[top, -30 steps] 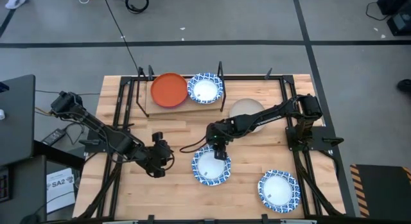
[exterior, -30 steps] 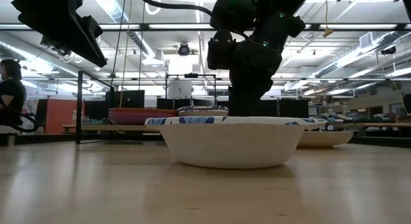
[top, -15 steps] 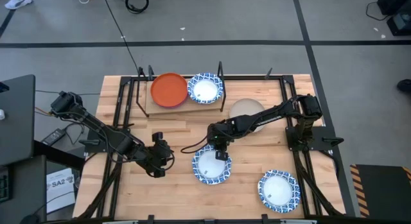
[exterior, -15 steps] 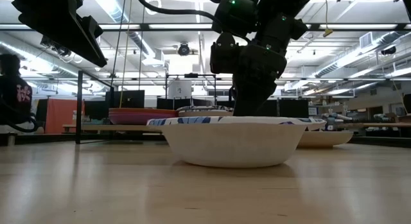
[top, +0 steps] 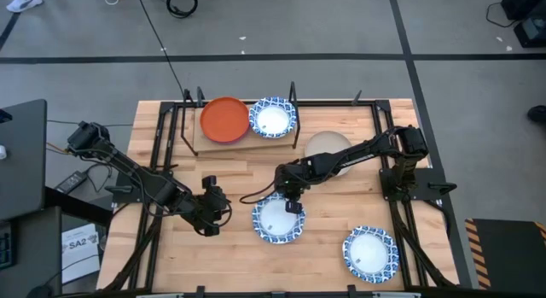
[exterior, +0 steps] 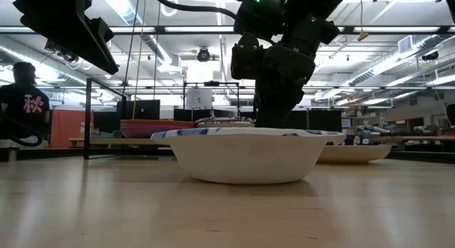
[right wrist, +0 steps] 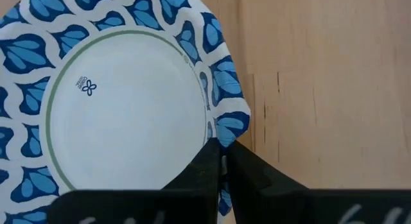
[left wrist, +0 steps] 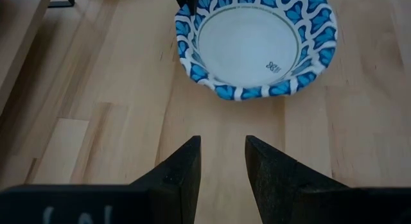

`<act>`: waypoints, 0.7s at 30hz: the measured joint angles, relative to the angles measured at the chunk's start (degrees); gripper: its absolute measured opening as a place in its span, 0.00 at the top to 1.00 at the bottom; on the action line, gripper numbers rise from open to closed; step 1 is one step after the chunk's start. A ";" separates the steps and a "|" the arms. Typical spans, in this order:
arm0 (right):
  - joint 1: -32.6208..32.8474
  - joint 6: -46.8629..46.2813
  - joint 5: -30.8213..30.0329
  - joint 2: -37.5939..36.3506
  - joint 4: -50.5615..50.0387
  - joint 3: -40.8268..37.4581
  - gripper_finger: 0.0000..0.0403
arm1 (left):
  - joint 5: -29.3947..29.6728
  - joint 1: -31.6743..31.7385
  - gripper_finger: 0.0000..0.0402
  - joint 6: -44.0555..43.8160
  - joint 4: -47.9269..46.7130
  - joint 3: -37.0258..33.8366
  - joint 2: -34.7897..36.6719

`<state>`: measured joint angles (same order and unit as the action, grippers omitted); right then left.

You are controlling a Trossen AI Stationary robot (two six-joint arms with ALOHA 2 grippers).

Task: Place and stack plates onto a shelf
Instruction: Stack the blue patterned bowl on top of the blue patterned bowl on the shelf

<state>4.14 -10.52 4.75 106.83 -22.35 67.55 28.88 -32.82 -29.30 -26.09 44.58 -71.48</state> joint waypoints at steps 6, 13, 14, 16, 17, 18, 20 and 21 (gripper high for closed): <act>-1.00 0.00 -0.01 -0.13 0.09 0.00 0.95 | 0.00 0.00 0.68 -0.02 0.07 0.00 0.00; -3.50 -0.39 1.19 -0.13 -0.64 0.49 0.95 | -0.02 0.00 0.68 -0.02 0.12 0.00 0.00; -3.88 -0.69 1.20 -0.13 -0.99 0.99 0.95 | -0.02 0.00 0.68 -0.02 0.12 0.00 0.00; -4.69 -0.83 1.22 -0.13 -1.09 2.15 0.95 | -0.02 0.00 0.68 -0.02 0.13 0.00 0.00; -5.10 -0.83 1.28 -0.13 -1.49 2.87 0.95 | -0.02 0.00 0.68 -0.04 0.13 0.00 0.00; -5.53 -0.82 1.34 -0.13 -2.02 3.68 0.95 | -0.02 0.00 0.68 -0.04 0.15 0.00 0.00; -6.43 -0.50 1.79 -0.13 -2.84 5.52 0.95 | -0.02 0.00 0.68 -0.04 0.17 0.00 0.00; -6.92 0.01 2.01 -0.13 -3.32 6.47 0.95 | -0.02 0.00 0.68 -0.02 0.19 0.00 0.00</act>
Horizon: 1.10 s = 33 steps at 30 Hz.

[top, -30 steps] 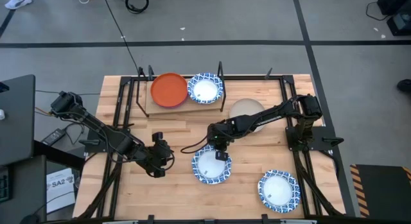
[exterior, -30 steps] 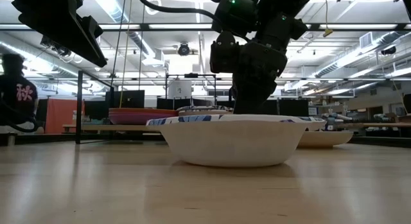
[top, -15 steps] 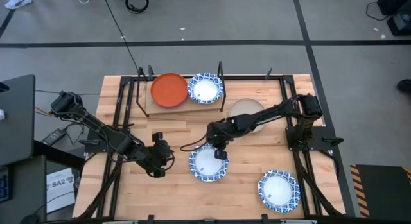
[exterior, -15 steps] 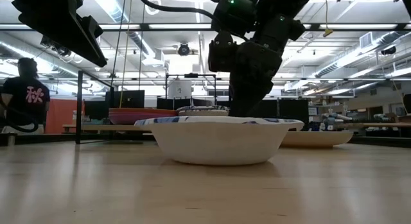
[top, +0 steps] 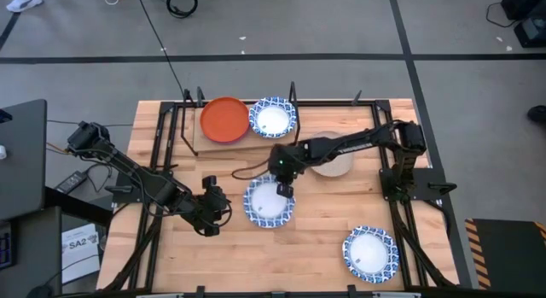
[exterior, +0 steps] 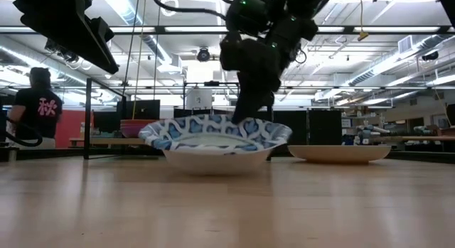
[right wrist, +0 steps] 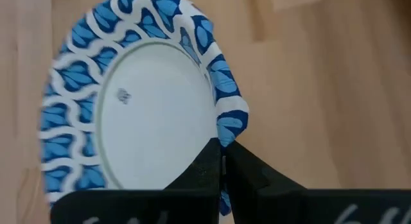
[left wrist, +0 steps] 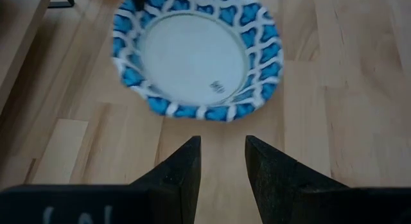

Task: Place and stack plates onto a shelf
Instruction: Stack the blue patterned bowl on top of the blue patterned bowl on the shelf

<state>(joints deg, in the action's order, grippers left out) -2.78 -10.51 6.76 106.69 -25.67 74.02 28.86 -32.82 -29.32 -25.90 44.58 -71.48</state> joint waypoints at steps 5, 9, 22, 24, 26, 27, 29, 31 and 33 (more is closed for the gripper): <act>-2.41 0.51 0.30 0.00 -4.56 5.17 0.95 | 0.00 0.00 0.68 0.00 0.58 0.00 0.00; -4.38 2.17 0.32 -0.02 -7.44 9.52 0.95 | -0.01 0.00 0.68 0.00 0.84 0.00 0.00; -13.33 9.34 -0.15 -0.07 -17.96 26.72 0.95 | -0.02 0.00 0.68 0.00 0.88 0.00 0.00; -15.25 10.15 -0.41 -0.09 -18.99 28.99 0.95 | 0.00 0.00 0.68 0.00 0.89 0.00 0.00; -17.27 10.65 -0.59 -0.09 -19.43 30.57 0.95 | -0.02 0.00 0.68 0.00 0.88 0.00 0.00; -18.28 10.63 -0.61 -0.09 -19.47 31.18 0.95 | -0.02 0.00 0.68 0.00 0.89 0.00 0.00; -20.45 10.72 -0.63 -0.09 -19.47 32.17 0.95 | -0.02 0.00 0.68 0.00 0.89 0.00 0.00; -22.70 10.70 -0.67 -0.09 -19.43 32.69 0.95 | -0.02 0.01 0.68 0.00 0.89 0.00 0.00; -24.96 10.68 -0.67 -0.09 -19.51 32.72 0.95 | -0.01 0.02 0.68 0.00 0.88 0.00 0.00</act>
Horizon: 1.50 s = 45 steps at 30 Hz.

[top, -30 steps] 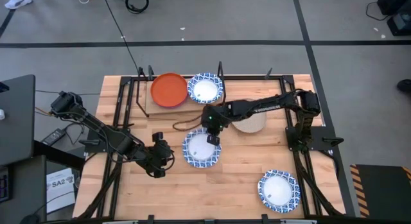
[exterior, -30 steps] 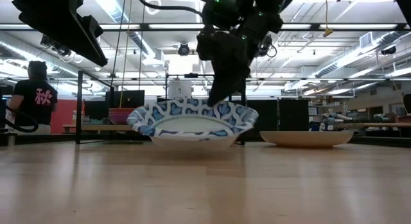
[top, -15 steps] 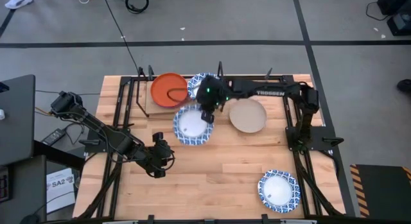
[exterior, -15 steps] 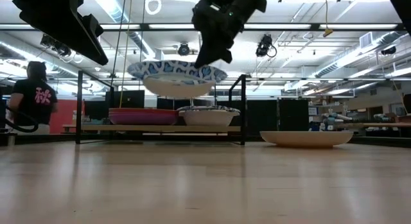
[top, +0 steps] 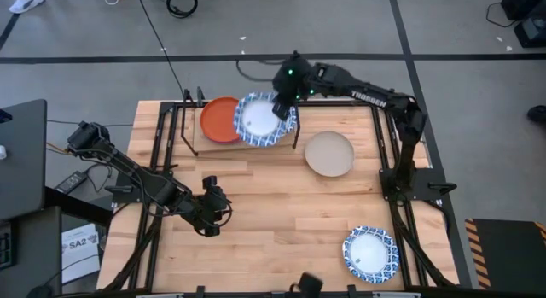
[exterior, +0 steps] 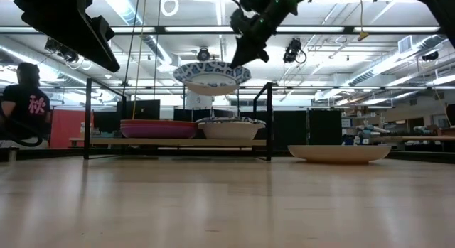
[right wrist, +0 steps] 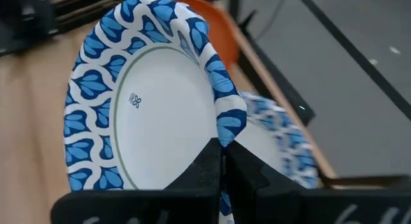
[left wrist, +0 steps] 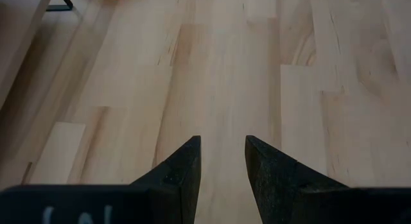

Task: Place and stack plates onto a shelf
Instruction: Stack the blue patterned bowl on top of the blue patterned bowl on the shelf

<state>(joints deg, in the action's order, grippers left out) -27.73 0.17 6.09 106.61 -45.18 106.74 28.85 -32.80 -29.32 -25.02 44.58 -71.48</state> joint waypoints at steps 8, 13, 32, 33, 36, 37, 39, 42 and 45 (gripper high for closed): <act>-7.40 -1.70 0.30 0.00 -0.43 0.00 0.95 | -0.01 0.00 0.68 0.00 -0.01 0.00 0.00; -9.62 -3.06 2.73 0.00 -1.31 0.00 0.95 | 0.00 -0.01 0.68 0.00 0.00 0.00 0.00; -8.97 -3.12 2.99 0.11 -2.08 0.00 0.95 | 0.00 -0.01 0.68 0.02 0.00 0.00 0.00; -8.78 -3.11 2.99 0.11 -2.09 0.00 0.95 | -0.01 0.00 0.68 0.00 0.01 0.00 0.00; -8.38 -3.06 3.02 0.11 -2.10 0.00 0.95 | -0.01 -0.01 0.68 0.00 0.01 0.00 0.00; -8.29 -3.06 3.02 0.11 -2.10 0.00 0.95 | 0.00 -0.01 0.68 0.01 0.00 0.00 0.00; -8.07 -3.04 3.02 0.11 -2.12 0.00 0.95 | -0.01 0.00 0.68 0.01 0.00 0.00 0.00; -7.96 -3.02 3.02 0.13 -2.13 0.00 0.95 | -0.01 -0.02 0.68 0.00 0.01 0.00 0.00; -7.95 -3.02 2.98 0.13 -2.12 -0.01 0.95 | 0.01 -0.01 0.68 0.00 0.01 0.00 0.00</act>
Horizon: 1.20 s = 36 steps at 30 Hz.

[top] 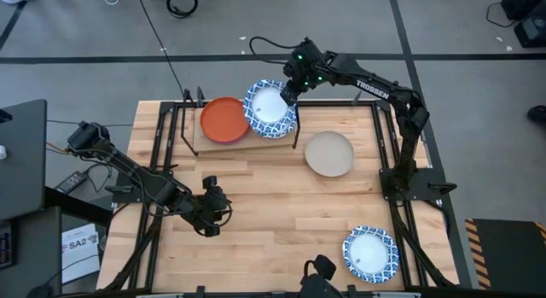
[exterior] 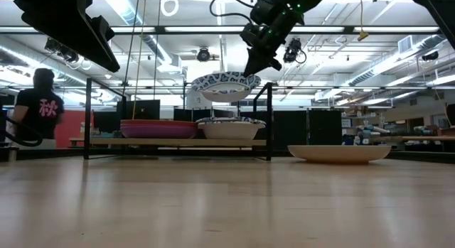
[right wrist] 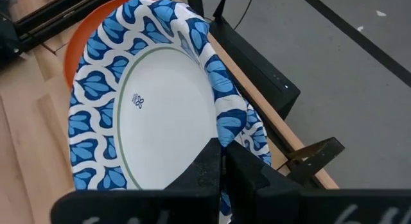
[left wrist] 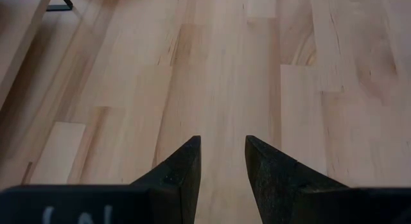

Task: Place and stack plates onto a shelf
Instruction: Stack the blue patterned bowl on top of the blue patterned bowl on the shelf

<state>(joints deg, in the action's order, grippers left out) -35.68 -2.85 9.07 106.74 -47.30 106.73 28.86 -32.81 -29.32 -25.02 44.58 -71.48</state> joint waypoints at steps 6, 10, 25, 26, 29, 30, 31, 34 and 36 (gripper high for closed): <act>0.09 -0.29 -0.47 0.07 1.92 -3.78 0.95 | -0.01 0.01 0.68 0.02 -0.01 0.00 0.00; 0.06 -0.09 -0.44 0.09 4.32 -6.78 0.95 | 0.00 0.02 0.68 0.02 -0.02 0.00 0.00; -0.94 0.02 -1.54 0.09 5.70 -7.64 0.94 | -0.02 0.00 0.68 0.02 -0.02 0.00 -0.02; -0.92 0.00 -1.58 0.09 5.70 -7.64 0.94 | -0.02 0.02 0.68 0.02 -0.02 0.00 0.00; -0.94 0.01 -1.62 0.09 5.68 -7.64 0.94 | 0.00 0.01 0.68 0.02 -0.02 0.00 -0.01; -0.94 0.00 -1.64 0.09 5.68 -7.64 0.93 | -0.02 0.01 0.68 0.02 -0.02 0.00 -0.02; -0.94 0.01 -1.65 0.09 5.68 -7.64 0.93 | -0.02 0.00 0.68 0.02 -0.02 0.00 -0.02; -0.94 0.04 -1.80 0.09 5.66 -7.64 0.91 | -0.02 0.00 0.68 0.02 -0.02 0.00 -0.02; -0.94 0.04 -1.95 0.09 5.64 -7.64 0.88 | -0.02 0.02 0.68 0.02 -0.02 0.00 0.00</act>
<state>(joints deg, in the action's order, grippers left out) -36.62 -2.81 7.12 106.83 -41.67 99.09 28.84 -32.80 -29.30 -25.04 44.58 -71.48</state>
